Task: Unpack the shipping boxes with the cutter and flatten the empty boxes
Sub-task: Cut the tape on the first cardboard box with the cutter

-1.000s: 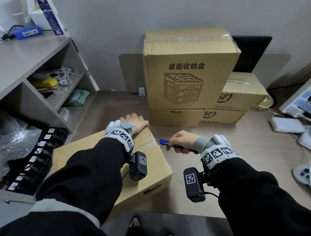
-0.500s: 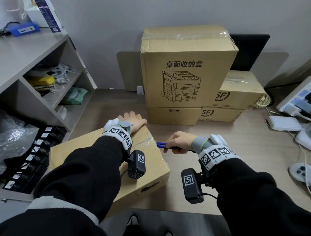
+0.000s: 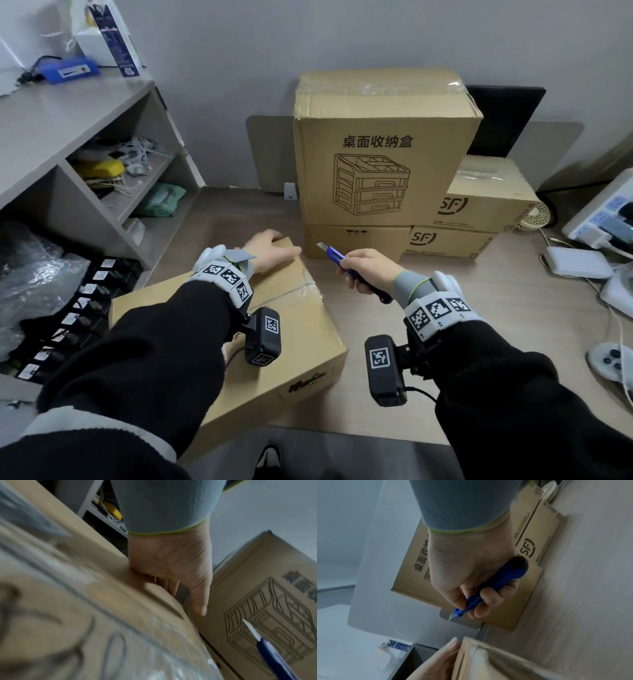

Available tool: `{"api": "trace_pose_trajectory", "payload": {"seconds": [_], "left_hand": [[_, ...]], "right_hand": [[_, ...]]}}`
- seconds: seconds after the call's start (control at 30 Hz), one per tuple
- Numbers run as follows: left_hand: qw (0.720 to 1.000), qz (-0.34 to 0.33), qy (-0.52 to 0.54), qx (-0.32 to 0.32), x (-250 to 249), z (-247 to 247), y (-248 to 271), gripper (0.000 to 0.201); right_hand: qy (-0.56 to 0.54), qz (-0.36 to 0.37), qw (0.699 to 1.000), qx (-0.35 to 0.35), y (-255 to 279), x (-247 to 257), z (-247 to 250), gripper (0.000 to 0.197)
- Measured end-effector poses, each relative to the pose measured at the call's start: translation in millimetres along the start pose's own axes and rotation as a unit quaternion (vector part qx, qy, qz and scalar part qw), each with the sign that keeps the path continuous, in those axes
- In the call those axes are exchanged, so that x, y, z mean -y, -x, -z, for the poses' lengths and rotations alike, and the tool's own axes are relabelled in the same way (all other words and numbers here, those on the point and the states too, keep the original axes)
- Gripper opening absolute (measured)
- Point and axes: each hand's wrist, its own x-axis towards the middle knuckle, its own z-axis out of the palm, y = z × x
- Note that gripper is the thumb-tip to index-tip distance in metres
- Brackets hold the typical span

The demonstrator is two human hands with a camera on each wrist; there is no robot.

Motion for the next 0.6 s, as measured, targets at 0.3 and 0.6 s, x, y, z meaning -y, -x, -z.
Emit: {"api": "trace_pose_trajectory", "payload": {"seconds": [0.3, 0.6], "left_hand": [[0.978, 0.161, -0.125, 0.035, 120, 67, 47, 0.111], [0.983, 0.182, 0.024, -0.002, 178, 87, 68, 0.067]], "right_hand": [[0.103, 0.077, 0.992, -0.005, -22, 44, -59, 0.021], [0.174, 0.087, 0.98, 0.043, -36, 69, -110, 0.018]]}}
